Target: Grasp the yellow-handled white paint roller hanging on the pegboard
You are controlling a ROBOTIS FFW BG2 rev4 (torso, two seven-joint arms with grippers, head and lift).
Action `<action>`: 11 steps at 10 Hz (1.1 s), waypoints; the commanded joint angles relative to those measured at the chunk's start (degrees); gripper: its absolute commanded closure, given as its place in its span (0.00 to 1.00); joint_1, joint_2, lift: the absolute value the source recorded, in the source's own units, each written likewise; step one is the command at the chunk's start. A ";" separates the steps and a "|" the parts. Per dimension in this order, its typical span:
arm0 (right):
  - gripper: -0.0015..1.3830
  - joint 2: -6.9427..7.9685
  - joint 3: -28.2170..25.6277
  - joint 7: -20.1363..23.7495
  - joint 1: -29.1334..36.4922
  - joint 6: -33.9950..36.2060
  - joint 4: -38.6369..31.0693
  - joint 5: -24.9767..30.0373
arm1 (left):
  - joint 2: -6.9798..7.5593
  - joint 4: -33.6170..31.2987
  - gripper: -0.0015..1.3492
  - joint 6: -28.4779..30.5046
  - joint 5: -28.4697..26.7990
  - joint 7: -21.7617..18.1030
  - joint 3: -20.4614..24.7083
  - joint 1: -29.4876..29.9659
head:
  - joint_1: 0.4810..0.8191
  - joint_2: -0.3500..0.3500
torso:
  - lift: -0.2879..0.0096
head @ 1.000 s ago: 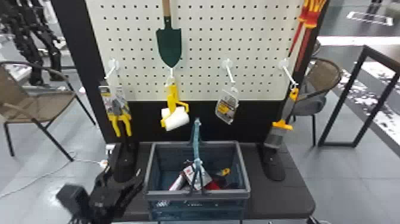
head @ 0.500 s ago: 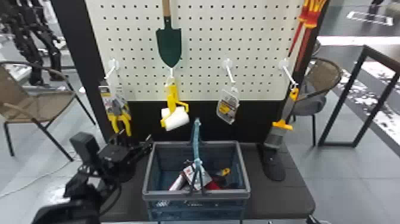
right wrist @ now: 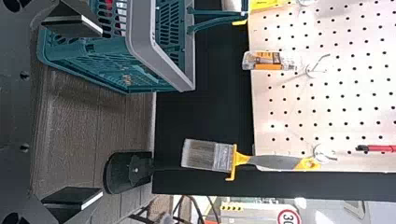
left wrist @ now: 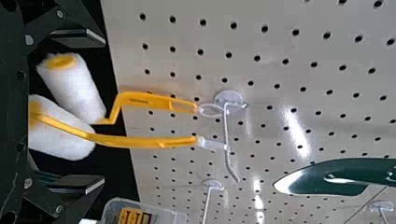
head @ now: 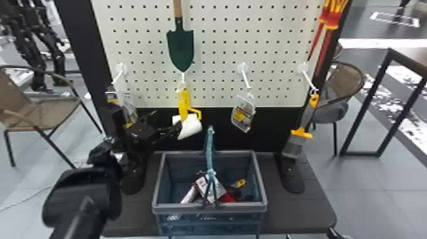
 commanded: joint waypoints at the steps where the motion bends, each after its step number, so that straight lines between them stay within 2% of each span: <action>1: 0.07 0.09 0.15 0.00 -0.48 -0.12 0.36 0.00 | 0.65 2.08 0.19 1.05 3.02 -0.45 -3.25 -2.42 | 0.20 0.50 | 0.63; 3: 0.07 0.97 0.15 0.00 -0.92 -0.56 1.33 -0.18 | 0.82 2.96 0.20 2.55 4.25 -1.15 -4.83 -3.21 | 0.20 0.50 | 0.63; 4: 0.07 1.40 0.15 0.35 -1.19 -0.65 1.59 -0.09 | 1.35 3.83 0.22 2.46 5.13 -1.77 -5.53 -4.00 | 0.20 0.50 | 0.63; 5: 0.07 1.76 0.15 0.79 -1.45 -0.65 1.94 -0.09 | 2.06 5.06 0.33 2.11 5.22 -2.65 -6.32 -5.05 | 0.20 0.50 | 0.63; 6: 0.07 1.76 0.15 0.79 -1.54 -0.65 1.94 -0.09 | 2.41 6.21 0.66 0.35 5.92 -2.74 -6.94 -5.85 | 0.20 0.50 | 0.63; 7: 0.07 1.76 0.15 0.79 -1.54 -0.65 2.03 -0.09 | 2.32 6.21 0.89 -0.35 5.31 -2.21 -6.76 -5.93 | 0.20 0.50 | 0.63; 11: 0.07 1.76 0.15 1.06 -1.80 -0.65 2.20 -0.09 | 2.49 6.21 0.90 0.70 4.69 -2.38 -7.56 -5.93 | 0.20 0.50 | 0.63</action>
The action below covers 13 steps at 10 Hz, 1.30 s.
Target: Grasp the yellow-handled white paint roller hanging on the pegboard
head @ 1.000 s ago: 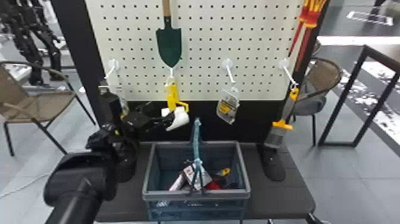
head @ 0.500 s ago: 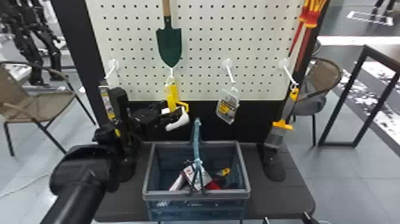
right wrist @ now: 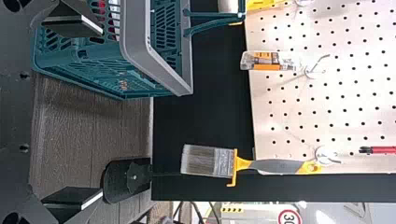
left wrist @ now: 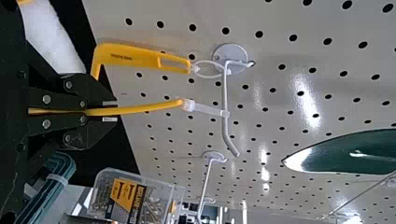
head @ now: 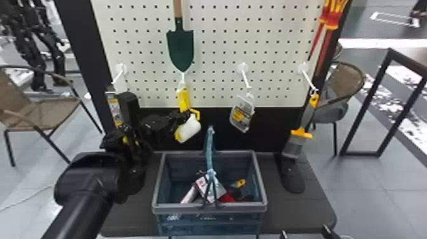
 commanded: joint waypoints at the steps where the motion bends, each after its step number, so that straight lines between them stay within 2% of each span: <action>1: 0.07 0.00 0.00 0.04 -0.02 0.00 0.01 -0.02 | 0.06 0.00 0.90 0.03 0.00 -0.06 -0.10 0.00 | 0.20 0.50 | 0.63; 13: 0.07 0.09 0.00 0.04 -0.02 0.00 0.28 0.16 | 0.50 0.00 0.90 0.20 0.17 -0.32 -0.10 0.09 | 0.20 0.50 | 0.63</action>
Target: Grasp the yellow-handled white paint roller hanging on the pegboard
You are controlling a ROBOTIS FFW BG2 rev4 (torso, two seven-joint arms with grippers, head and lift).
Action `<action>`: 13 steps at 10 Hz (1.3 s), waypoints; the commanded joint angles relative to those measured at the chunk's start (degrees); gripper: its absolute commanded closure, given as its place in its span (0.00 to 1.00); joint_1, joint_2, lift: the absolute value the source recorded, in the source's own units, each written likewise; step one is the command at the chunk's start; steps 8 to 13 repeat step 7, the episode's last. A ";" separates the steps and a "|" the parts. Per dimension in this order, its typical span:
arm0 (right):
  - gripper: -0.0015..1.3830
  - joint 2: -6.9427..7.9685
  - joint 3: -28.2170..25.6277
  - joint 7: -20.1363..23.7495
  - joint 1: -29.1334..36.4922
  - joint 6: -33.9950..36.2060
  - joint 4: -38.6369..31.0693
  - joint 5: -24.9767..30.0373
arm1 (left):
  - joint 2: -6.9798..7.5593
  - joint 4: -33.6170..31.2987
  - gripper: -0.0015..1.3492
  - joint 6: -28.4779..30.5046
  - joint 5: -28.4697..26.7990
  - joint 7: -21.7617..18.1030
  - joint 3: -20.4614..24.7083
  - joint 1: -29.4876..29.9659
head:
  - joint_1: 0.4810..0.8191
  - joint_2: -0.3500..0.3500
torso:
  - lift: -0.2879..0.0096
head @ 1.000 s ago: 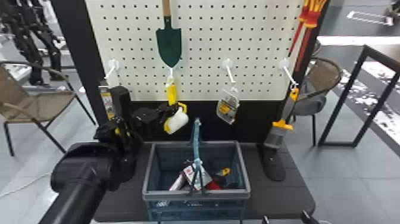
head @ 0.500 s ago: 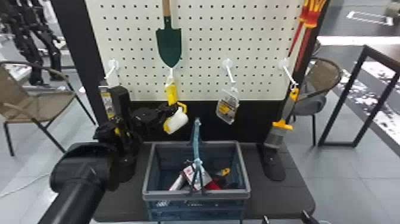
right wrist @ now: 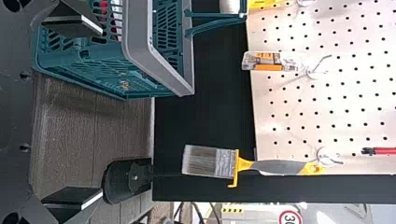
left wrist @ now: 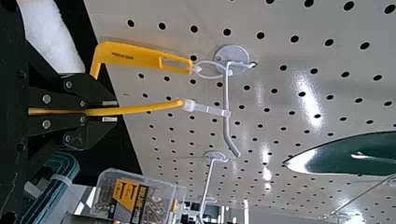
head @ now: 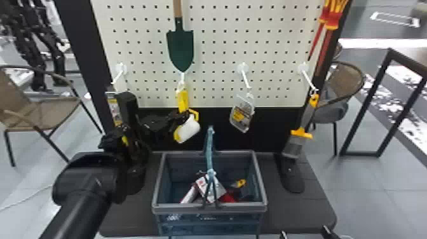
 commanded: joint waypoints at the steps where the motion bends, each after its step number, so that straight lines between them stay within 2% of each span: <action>1: 0.07 0.13 0.00 0.00 0.02 0.00 0.00 0.00 | 0.00 0.00 0.90 -0.01 0.03 0.00 0.17 0.12 | 0.20 0.50 | 0.63; 13: 0.07 0.13 0.00 0.00 -0.16 0.00 0.00 0.09 | 0.00 0.00 0.90 -0.37 0.30 0.09 0.17 0.12 | 0.20 0.50 | 0.63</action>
